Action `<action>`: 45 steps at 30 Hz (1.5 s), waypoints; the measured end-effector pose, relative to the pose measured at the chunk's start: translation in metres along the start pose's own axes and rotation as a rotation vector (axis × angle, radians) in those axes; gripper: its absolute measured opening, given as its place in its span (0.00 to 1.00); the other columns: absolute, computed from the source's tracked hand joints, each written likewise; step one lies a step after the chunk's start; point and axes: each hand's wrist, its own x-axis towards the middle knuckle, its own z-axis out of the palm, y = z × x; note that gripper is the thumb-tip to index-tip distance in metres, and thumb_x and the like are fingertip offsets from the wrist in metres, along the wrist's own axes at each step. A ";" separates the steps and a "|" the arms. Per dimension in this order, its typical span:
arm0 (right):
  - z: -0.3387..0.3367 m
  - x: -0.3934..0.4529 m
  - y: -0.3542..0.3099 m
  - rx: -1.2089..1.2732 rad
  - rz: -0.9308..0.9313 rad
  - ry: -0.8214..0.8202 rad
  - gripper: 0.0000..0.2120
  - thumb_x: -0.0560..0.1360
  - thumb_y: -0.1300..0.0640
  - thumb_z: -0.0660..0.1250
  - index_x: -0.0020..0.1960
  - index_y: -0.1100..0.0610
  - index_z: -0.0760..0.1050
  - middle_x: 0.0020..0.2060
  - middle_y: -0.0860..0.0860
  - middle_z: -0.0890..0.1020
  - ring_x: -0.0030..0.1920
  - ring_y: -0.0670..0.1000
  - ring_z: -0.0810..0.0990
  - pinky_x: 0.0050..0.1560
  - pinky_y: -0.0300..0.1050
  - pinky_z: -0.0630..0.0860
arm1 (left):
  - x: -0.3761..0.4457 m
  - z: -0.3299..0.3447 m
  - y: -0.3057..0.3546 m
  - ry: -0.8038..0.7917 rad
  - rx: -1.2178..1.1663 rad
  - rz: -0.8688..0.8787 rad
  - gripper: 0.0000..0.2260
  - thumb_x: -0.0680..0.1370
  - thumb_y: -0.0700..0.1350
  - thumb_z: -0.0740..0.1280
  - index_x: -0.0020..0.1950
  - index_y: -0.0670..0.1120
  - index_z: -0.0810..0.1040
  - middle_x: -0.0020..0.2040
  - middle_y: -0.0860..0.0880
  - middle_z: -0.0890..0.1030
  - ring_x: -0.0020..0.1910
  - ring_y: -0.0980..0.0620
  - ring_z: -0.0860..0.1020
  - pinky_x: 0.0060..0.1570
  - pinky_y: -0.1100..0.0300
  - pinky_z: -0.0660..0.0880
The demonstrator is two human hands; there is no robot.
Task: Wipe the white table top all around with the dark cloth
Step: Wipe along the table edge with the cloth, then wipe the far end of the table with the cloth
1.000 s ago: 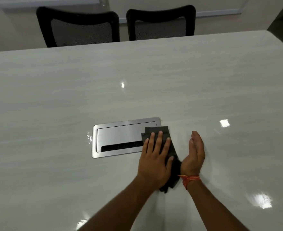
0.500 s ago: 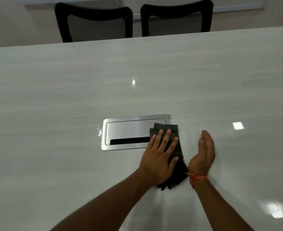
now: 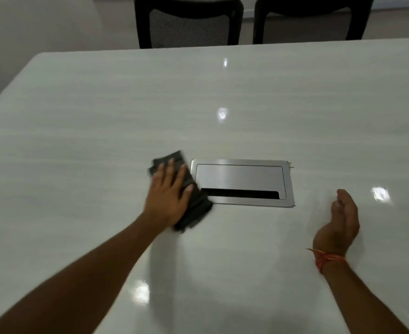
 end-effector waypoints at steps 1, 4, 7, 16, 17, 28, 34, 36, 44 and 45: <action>0.003 -0.002 -0.003 -0.001 -0.005 0.004 0.21 0.78 0.57 0.57 0.69 0.62 0.73 0.67 0.57 0.76 0.68 0.51 0.73 0.65 0.32 0.68 | -0.020 -0.007 -0.013 -0.027 0.021 -0.017 0.32 0.81 0.64 0.44 0.81 0.49 0.56 0.81 0.41 0.53 0.80 0.36 0.51 0.77 0.42 0.51; 0.010 -0.006 -0.008 -0.020 -0.017 -0.019 0.22 0.77 0.58 0.57 0.68 0.65 0.73 0.67 0.58 0.75 0.68 0.50 0.72 0.65 0.30 0.68 | -0.045 -0.008 0.003 -0.061 0.004 -0.036 0.32 0.80 0.63 0.42 0.81 0.51 0.51 0.82 0.44 0.47 0.80 0.39 0.44 0.78 0.43 0.45; 0.010 -0.007 -0.009 -0.023 -0.031 -0.010 0.22 0.77 0.58 0.57 0.69 0.66 0.72 0.67 0.56 0.76 0.64 0.38 0.74 0.65 0.30 0.68 | -0.024 0.002 0.058 -0.045 -0.015 0.125 0.31 0.81 0.63 0.44 0.81 0.51 0.53 0.82 0.43 0.48 0.80 0.37 0.43 0.77 0.40 0.47; 0.001 0.003 0.006 -0.111 -0.096 -0.020 0.20 0.79 0.59 0.57 0.69 0.64 0.73 0.66 0.54 0.76 0.66 0.45 0.73 0.65 0.31 0.69 | 0.077 0.025 0.221 -0.148 -0.043 0.481 0.28 0.83 0.62 0.49 0.81 0.53 0.53 0.82 0.43 0.47 0.80 0.39 0.41 0.77 0.45 0.37; 0.000 0.004 0.007 -0.103 -0.100 -0.013 0.20 0.80 0.59 0.57 0.69 0.64 0.73 0.67 0.56 0.76 0.67 0.48 0.73 0.65 0.32 0.69 | 0.086 0.025 0.213 -0.150 -0.045 0.451 0.29 0.82 0.63 0.48 0.81 0.53 0.54 0.82 0.43 0.47 0.80 0.38 0.42 0.77 0.45 0.38; 0.005 0.002 -0.003 -0.125 -0.071 -0.053 0.22 0.77 0.57 0.57 0.68 0.65 0.74 0.66 0.57 0.76 0.66 0.47 0.74 0.70 0.42 0.69 | -0.044 0.007 0.015 -0.002 -0.008 0.056 0.30 0.81 0.64 0.43 0.81 0.53 0.51 0.81 0.43 0.52 0.80 0.38 0.48 0.76 0.40 0.53; 0.009 -0.032 -0.016 -0.318 -0.137 -0.291 0.28 0.78 0.47 0.57 0.65 0.68 0.74 0.67 0.63 0.74 0.70 0.64 0.70 0.72 0.45 0.62 | -0.164 0.014 0.099 -0.120 -0.112 0.244 0.28 0.82 0.62 0.48 0.81 0.53 0.55 0.82 0.44 0.51 0.80 0.36 0.50 0.74 0.44 0.51; 0.007 -0.074 -0.026 -0.367 -0.240 -0.439 0.26 0.81 0.46 0.55 0.65 0.65 0.75 0.67 0.58 0.74 0.70 0.61 0.70 0.73 0.42 0.61 | -0.184 0.002 0.119 -0.167 -0.104 0.297 0.27 0.83 0.61 0.46 0.81 0.53 0.54 0.82 0.44 0.51 0.79 0.37 0.51 0.75 0.45 0.47; 0.006 -0.208 -0.023 -1.072 -0.604 -0.937 0.29 0.84 0.46 0.39 0.77 0.57 0.62 0.77 0.58 0.62 0.78 0.59 0.58 0.74 0.60 0.55 | -0.181 -0.057 0.039 0.017 -0.769 -0.237 0.20 0.83 0.51 0.53 0.76 0.55 0.61 0.77 0.50 0.66 0.76 0.55 0.62 0.77 0.53 0.59; 0.015 -0.210 -0.023 -1.114 -0.583 -0.922 0.30 0.84 0.46 0.37 0.77 0.58 0.62 0.77 0.59 0.62 0.77 0.60 0.59 0.74 0.61 0.55 | -0.181 -0.062 0.023 0.065 -0.789 -0.299 0.20 0.84 0.50 0.55 0.76 0.54 0.62 0.76 0.51 0.67 0.76 0.53 0.63 0.77 0.53 0.60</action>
